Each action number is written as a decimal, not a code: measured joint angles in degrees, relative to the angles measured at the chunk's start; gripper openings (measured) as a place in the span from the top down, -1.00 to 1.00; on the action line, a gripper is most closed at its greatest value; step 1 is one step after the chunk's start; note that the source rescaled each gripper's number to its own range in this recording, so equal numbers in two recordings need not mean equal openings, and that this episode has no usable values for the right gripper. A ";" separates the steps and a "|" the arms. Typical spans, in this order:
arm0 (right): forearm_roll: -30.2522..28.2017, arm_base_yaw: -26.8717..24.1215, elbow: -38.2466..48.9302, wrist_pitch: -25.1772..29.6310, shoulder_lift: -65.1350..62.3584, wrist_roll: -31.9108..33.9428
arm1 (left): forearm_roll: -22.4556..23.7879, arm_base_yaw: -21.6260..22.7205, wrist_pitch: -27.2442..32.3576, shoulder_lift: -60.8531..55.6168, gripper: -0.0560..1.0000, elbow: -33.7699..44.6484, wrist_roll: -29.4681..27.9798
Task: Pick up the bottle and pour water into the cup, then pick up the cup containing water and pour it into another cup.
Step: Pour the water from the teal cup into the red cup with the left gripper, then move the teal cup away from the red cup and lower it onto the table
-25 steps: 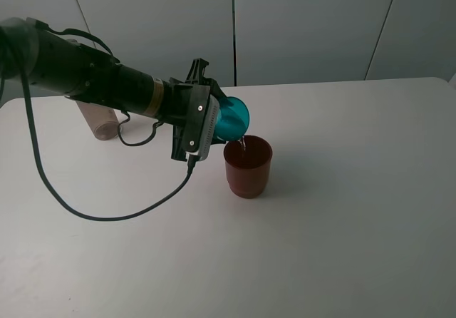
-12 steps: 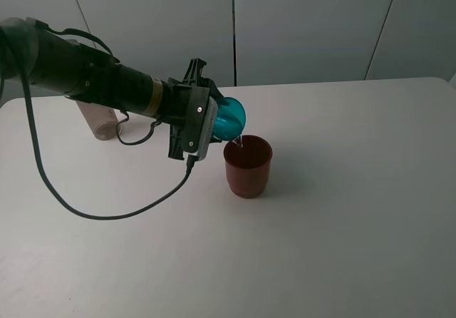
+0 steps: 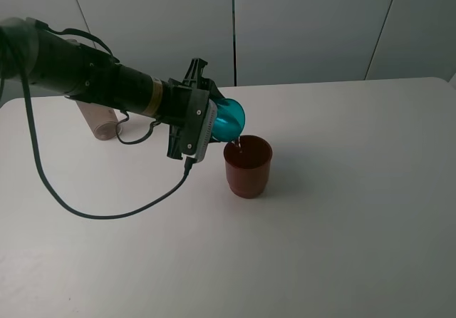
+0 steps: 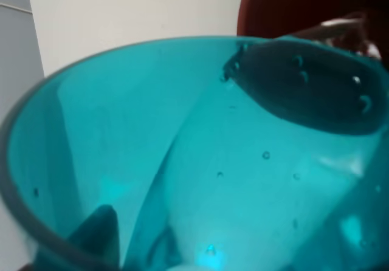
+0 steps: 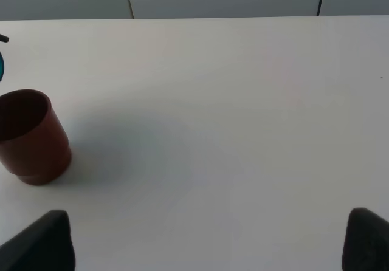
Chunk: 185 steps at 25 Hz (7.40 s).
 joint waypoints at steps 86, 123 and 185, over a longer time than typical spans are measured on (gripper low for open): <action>0.00 0.00 0.00 0.00 0.00 0.00 | -0.12 -6.78 7.88 -4.01 0.83 -1.18 32.93; 0.00 0.00 0.00 0.00 0.00 0.00 | -33.37 5.30 -16.12 -2.90 0.83 -1.21 -8.81; 0.00 0.00 0.00 0.00 0.00 0.10 | -34.85 15.45 -42.82 27.52 0.83 0.24 -13.17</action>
